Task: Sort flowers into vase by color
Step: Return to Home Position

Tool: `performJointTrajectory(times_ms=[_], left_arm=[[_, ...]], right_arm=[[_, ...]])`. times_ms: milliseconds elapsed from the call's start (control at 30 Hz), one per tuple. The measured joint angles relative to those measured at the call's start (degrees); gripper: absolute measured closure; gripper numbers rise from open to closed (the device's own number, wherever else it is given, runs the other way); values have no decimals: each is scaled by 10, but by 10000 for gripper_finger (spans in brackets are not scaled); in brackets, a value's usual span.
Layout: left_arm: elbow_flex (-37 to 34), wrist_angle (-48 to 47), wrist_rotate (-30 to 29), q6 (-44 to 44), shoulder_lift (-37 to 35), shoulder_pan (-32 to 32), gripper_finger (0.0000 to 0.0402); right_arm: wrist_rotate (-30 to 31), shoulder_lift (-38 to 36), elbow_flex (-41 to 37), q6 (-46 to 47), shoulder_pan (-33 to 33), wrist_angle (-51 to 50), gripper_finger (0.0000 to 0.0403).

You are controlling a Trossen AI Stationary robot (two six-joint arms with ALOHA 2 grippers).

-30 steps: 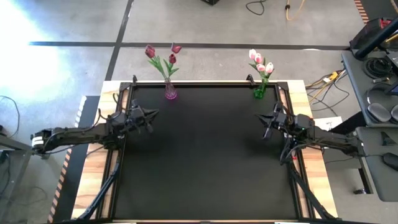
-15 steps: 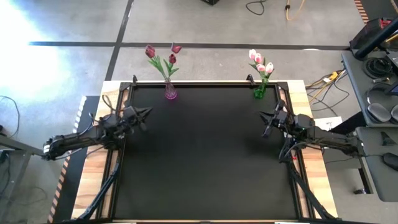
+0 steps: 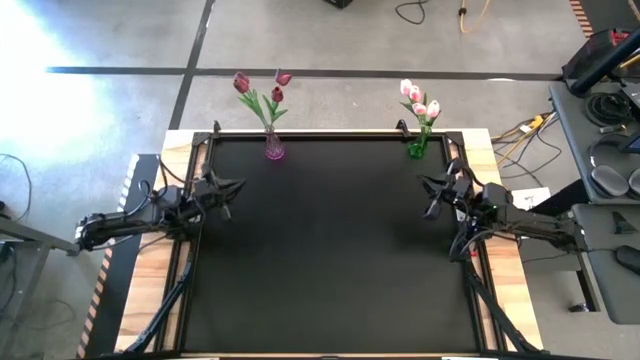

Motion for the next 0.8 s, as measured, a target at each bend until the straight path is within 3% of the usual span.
performJointTrajectory(times_ms=[200, 467, 800], left_arm=[[13, -4, 50, -36, 3, 0, 402], [11, -76, 51, -52, 15, 0, 402], [15, -79, 51, -52, 43, 0, 402]], right_arm=[[1, 1, 0, 16, 0, -9, 394], [1, 8, 0, 48, 0, -61, 394], [0, 11, 0, 46, 0, -72, 394]])
